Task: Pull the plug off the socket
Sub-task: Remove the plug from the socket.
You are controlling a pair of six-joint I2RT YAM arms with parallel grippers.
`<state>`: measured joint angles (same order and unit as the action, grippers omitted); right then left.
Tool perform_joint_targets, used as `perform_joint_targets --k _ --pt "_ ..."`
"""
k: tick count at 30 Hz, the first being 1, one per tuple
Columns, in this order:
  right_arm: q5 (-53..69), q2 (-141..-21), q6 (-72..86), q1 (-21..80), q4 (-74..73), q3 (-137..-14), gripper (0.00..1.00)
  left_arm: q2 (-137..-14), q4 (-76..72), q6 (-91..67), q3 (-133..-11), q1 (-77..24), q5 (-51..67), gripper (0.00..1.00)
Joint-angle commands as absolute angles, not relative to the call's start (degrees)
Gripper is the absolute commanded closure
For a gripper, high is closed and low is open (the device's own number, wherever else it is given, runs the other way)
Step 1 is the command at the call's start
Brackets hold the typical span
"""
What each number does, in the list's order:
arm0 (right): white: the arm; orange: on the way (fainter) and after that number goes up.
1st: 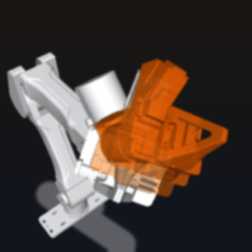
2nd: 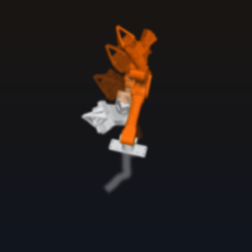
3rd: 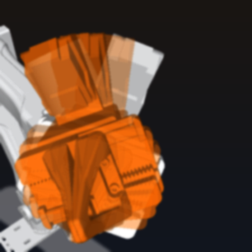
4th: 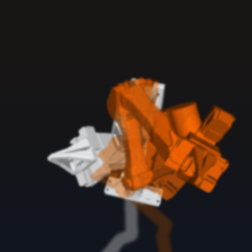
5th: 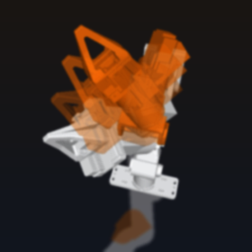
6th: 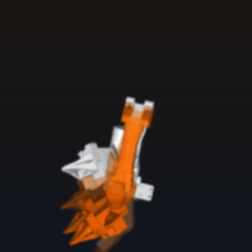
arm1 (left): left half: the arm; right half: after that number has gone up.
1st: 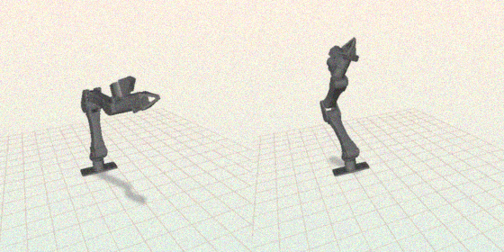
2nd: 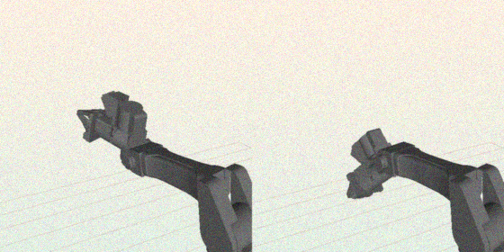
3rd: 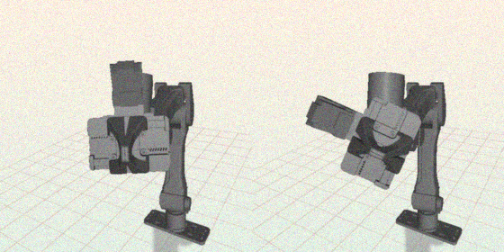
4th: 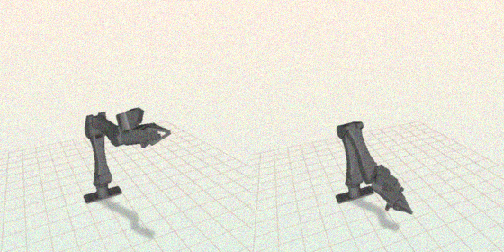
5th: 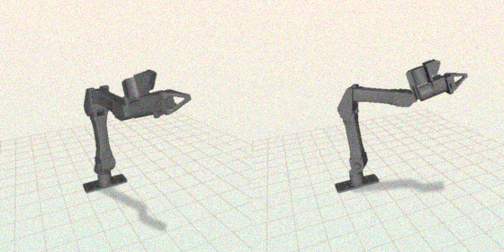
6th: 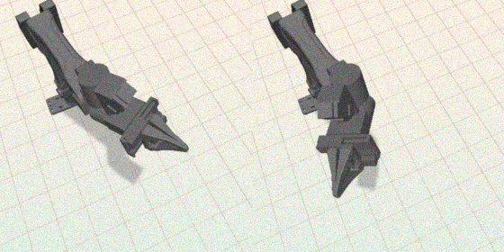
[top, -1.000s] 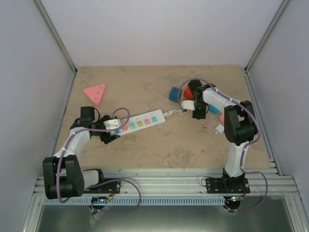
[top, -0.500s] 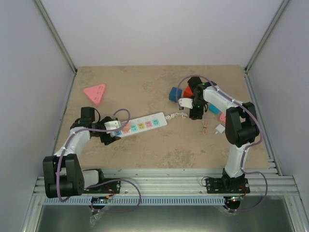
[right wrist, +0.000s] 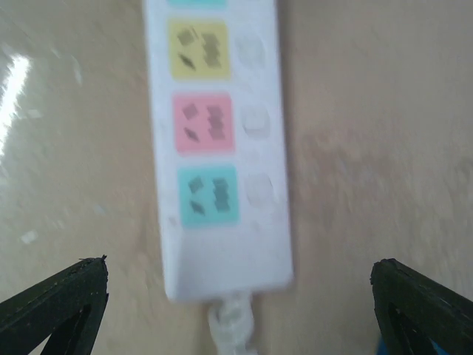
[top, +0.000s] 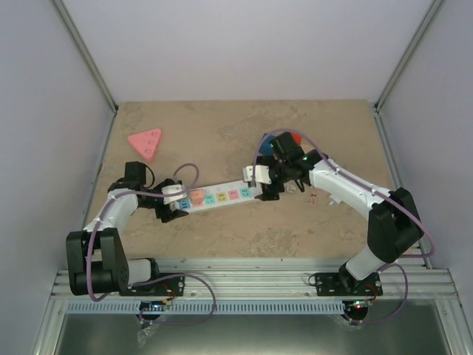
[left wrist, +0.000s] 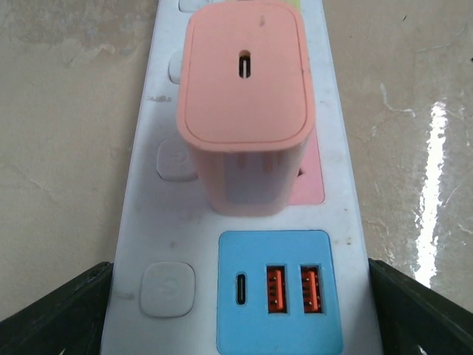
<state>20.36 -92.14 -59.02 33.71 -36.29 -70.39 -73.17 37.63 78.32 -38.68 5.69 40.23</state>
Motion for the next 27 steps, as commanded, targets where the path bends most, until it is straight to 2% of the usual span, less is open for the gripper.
perform_joint_targets --k 1,10,23,27 --pt "27.55 -89.67 -53.59 38.18 -24.73 -67.33 0.02 -73.54 38.54 80.25 -41.28 5.82 49.89 1.0" --pt "35.2 -92.6 -43.09 43.03 -15.05 -69.14 0.03 -74.17 36.22 75.36 -42.16 0.73 50.79 1.0" --pt "33.7 -99.8 -38.73 46.78 -12.99 -73.84 0.1 -73.8 34.12 69.13 -46.47 -3.47 52.62 1.0" --pt "33.95 -100.47 -38.43 47.95 -12.19 -72.7 0.16 -73.27 32.93 68.04 -45.55 -4.13 51.74 1.0"
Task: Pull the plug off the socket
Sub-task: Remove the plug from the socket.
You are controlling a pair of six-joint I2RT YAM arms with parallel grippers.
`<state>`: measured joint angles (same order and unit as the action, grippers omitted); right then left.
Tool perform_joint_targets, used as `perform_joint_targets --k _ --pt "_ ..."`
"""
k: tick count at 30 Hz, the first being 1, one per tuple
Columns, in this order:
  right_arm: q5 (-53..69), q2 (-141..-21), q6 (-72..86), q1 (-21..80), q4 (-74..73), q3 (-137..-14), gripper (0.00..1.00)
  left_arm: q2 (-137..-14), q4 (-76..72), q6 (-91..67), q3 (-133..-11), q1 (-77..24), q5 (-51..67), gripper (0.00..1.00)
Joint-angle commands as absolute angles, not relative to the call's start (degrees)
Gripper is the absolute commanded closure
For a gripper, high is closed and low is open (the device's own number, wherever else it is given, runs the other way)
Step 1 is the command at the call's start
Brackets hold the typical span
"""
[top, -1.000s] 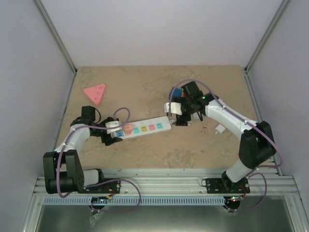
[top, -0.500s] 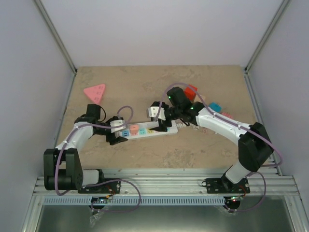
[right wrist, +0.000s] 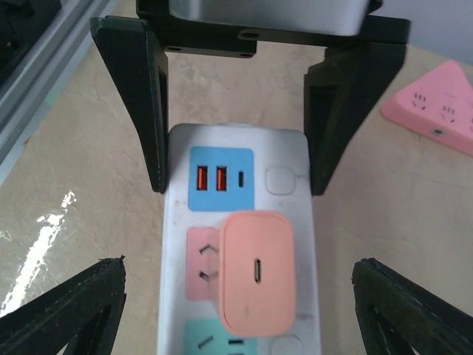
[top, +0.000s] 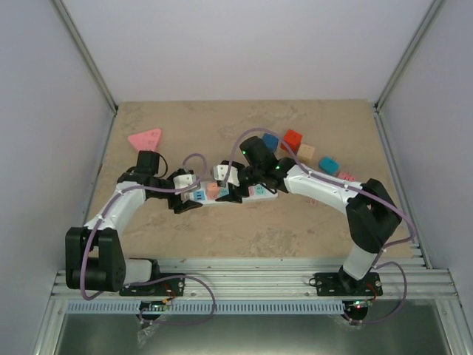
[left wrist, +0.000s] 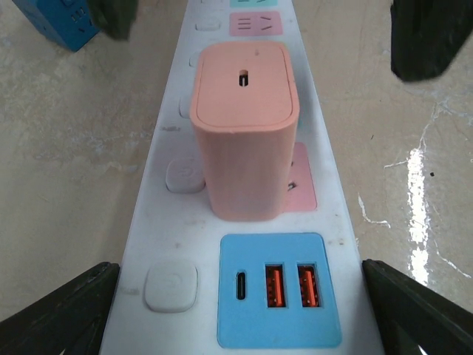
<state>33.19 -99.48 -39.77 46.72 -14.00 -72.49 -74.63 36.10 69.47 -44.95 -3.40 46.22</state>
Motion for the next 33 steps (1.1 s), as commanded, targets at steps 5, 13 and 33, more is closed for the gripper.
perform_joint_targets --k 5,13,33 --pt "33.19 -101.78 -37.83 48.85 -11.39 -72.45 0.27 -72.57 32.93 68.09 -44.78 -4.28 51.42 1.0" --pt "29.65 -103.41 -37.61 49.75 -10.7 -72.88 0.36 -72.4 33.01 69.18 -43.49 -4.56 50.7 1.0" --pt "30.99 -105.38 -40.28 49.75 -14.39 -74.04 0.75 -72.29 35.39 73.09 -42.62 -4.66 49.65 1.0"
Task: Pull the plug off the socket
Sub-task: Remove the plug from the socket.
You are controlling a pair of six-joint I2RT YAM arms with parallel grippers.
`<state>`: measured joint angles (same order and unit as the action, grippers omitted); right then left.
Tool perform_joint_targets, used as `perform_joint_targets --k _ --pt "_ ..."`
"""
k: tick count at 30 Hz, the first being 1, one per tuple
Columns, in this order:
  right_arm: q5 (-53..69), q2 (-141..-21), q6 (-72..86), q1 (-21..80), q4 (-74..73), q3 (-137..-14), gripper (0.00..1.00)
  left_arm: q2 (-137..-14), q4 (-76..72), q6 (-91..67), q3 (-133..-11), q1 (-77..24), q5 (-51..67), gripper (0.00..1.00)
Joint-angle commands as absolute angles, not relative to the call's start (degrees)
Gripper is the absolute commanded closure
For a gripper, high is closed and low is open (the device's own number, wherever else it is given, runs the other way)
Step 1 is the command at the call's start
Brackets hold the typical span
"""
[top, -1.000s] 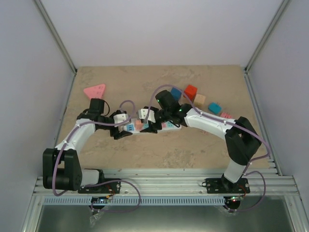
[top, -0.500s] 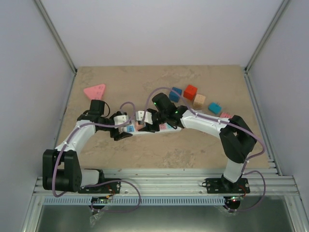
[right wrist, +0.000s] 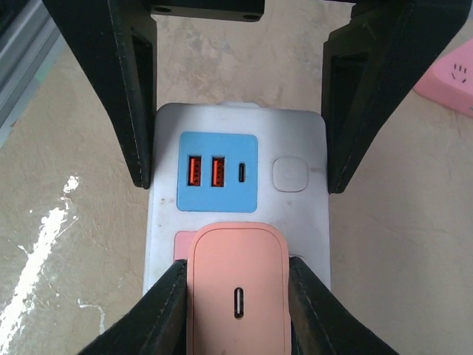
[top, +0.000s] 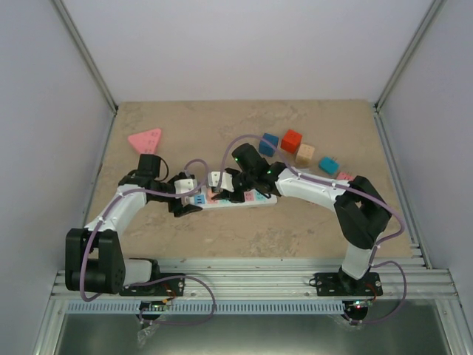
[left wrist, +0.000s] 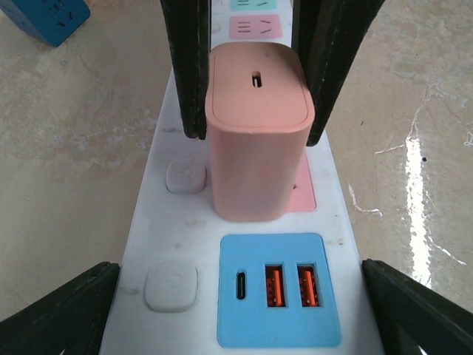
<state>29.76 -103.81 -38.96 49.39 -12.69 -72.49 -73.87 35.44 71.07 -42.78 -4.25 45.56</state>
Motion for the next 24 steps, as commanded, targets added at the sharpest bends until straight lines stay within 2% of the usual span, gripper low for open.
perform_joint_targets --k 1,4,24 --pt "31.1 -105.56 -40.37 49.75 -14.83 -74.3 0.76 -72.02 35.1 72.94 -42.36 -4.66 49.6 1.0" --pt "31.2 -105.77 -40.52 49.75 -15.64 -75.07 0.82 -71.44 33.5 72.04 -41.62 -4.83 48.71 1.0" --pt "24.7 -105.78 -35.49 51.87 -13.77 -76.46 0.89 -69.58 28.73 68.04 -39.29 -5.73 45.81 1.0"
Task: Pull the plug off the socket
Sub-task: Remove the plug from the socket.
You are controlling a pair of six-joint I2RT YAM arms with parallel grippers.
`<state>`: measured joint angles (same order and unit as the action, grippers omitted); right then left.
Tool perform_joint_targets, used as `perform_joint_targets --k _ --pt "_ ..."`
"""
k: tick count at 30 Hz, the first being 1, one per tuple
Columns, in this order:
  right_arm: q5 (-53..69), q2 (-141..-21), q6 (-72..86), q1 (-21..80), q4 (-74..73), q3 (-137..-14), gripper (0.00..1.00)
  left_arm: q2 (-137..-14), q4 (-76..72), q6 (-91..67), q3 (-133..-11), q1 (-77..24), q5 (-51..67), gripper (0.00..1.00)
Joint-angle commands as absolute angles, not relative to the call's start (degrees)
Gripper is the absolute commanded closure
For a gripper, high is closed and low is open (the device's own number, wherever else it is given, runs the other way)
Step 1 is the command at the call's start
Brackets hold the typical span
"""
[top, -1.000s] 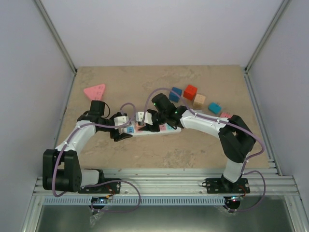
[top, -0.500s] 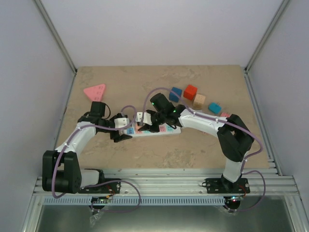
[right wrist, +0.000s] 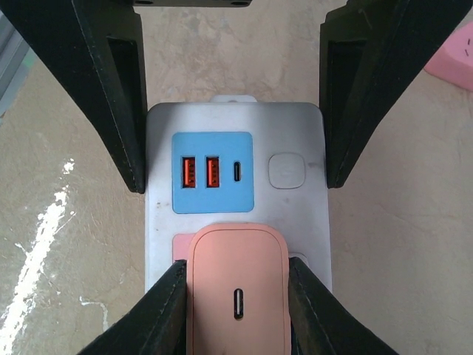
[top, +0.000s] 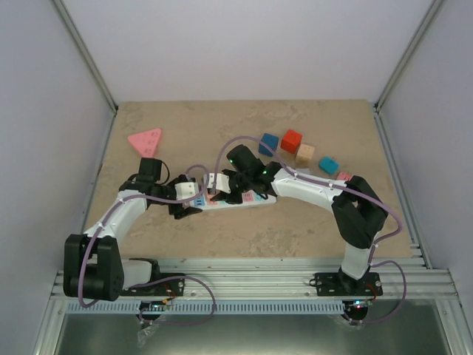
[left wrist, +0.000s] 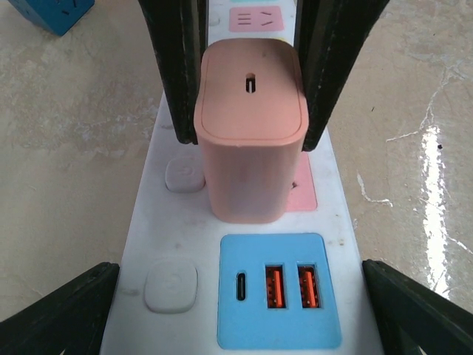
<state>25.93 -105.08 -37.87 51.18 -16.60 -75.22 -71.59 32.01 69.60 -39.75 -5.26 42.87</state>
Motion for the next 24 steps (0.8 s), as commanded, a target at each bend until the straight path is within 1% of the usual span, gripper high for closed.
perform_joint_targets --k 1,12,18,24 --pt "24.65 -105.74 -34.82 51.86 -13.29 -76.08 0.89 -69.56 28.74 67.95 -39.3 -5.71 45.88 1.0" --pt "25.45 -105.56 -34.78 51.53 -12.81 -74.97 0.89 -69.52 28.73 68.04 -39.03 -5.77 45.62 1.0" --pt "32.13 -105.19 -44.44 51.19 -18.99 -74.61 0.87 -70.08 30.7 70.12 -39.37 -5.77 46.3 1.0" --pt "34.88 -104.24 -47.04 50.81 -19.89 -73.42 0.87 -70.36 31.53 70.68 -39.65 -5.75 46.61 1.0"
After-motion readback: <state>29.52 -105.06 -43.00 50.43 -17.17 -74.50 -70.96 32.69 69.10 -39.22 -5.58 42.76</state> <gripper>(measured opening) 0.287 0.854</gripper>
